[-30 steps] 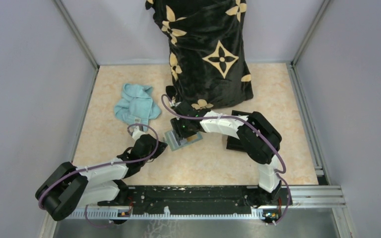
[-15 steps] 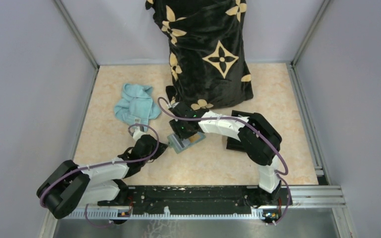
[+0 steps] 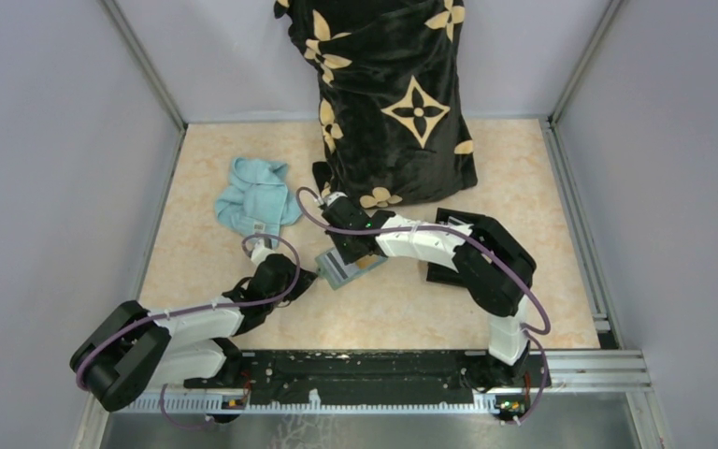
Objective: Put the credit cards into the card holder
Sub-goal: Insert the credit card into the card holder.
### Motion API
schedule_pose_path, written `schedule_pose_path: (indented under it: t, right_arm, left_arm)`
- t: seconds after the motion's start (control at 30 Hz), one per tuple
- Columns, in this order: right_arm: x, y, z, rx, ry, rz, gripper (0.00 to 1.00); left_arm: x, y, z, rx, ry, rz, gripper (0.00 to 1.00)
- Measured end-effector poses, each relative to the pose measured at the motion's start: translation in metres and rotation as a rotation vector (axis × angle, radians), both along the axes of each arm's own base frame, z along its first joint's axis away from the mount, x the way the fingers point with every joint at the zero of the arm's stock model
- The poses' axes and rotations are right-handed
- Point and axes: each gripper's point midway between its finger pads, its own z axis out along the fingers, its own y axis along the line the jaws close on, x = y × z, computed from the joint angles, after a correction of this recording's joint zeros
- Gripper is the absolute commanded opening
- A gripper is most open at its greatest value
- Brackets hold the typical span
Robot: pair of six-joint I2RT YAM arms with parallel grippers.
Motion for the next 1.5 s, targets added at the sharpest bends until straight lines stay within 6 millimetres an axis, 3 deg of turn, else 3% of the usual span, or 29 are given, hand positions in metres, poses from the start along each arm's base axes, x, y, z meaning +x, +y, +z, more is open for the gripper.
schedule_pose_path:
  t: [0.1, 0.53, 0.87, 1.5]
  right_arm:
    - [0.007, -0.011, 0.004, -0.015, -0.044, -0.029, 0.0]
    - [0.035, -0.021, 0.007, 0.014, -0.081, -0.086, 0.0]
    - [0.026, -0.022, -0.017, -0.002, -0.034, -0.067, 0.0]
    - [0.018, -0.007, -0.023, 0.085, -0.003, -0.045, 0.0]
  left_arm:
    - [0.0, 0.0, 0.0, -0.003, 0.001, 0.001, 0.05]
    - [-0.002, -0.003, -0.001, -0.005, 0.006, -0.01, 0.04]
    - [-0.001, -0.01, -0.002, -0.008, 0.014, -0.025, 0.03]
    - [0.002, -0.018, -0.002, -0.026, 0.01, -0.035, 0.03]
